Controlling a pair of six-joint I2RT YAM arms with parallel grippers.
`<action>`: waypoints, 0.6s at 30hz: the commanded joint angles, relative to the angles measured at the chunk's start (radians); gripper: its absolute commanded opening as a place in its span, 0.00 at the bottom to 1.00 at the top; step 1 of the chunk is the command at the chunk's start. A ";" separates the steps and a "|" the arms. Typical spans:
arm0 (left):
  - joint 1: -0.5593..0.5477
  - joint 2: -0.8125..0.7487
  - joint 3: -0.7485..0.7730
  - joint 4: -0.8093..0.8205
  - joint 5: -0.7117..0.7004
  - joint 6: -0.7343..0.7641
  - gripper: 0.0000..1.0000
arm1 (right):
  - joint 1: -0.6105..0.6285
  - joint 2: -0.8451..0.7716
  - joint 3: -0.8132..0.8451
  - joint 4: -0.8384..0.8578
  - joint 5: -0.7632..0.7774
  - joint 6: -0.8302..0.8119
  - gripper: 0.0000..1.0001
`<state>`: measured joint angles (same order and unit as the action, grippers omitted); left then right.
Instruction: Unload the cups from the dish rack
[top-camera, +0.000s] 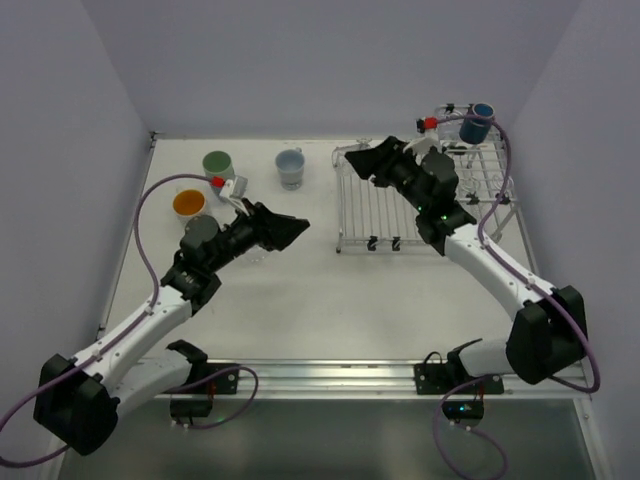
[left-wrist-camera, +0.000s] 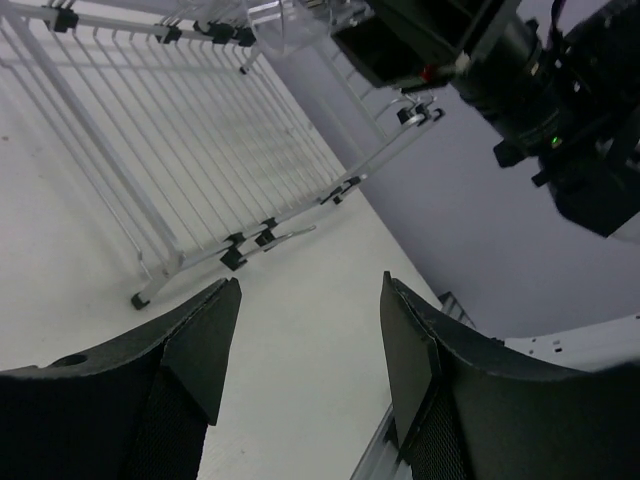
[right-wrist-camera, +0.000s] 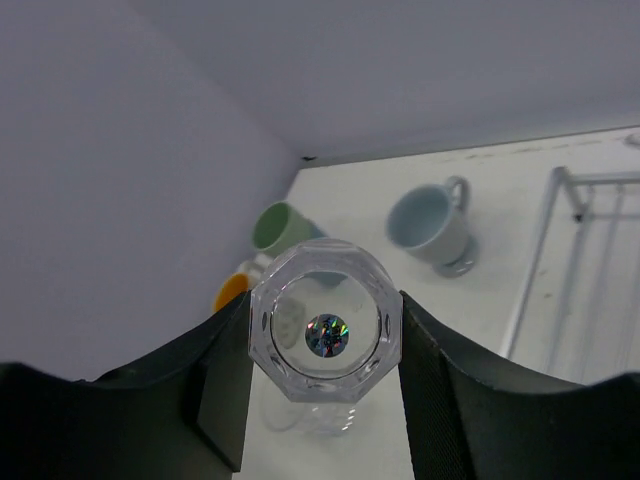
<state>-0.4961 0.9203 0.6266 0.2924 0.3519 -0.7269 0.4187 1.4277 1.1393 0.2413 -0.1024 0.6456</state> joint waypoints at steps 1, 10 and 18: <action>0.001 0.054 -0.024 0.301 0.091 -0.158 0.64 | 0.008 -0.022 -0.188 0.325 -0.258 0.296 0.17; -0.001 0.150 -0.053 0.485 0.076 -0.241 0.65 | 0.040 -0.050 -0.348 0.542 -0.373 0.476 0.17; -0.001 0.195 -0.019 0.419 0.042 -0.181 0.65 | 0.049 -0.079 -0.404 0.582 -0.382 0.503 0.17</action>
<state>-0.4961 1.1057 0.5739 0.6823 0.4110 -0.9310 0.4591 1.3869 0.7429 0.7258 -0.4599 1.1145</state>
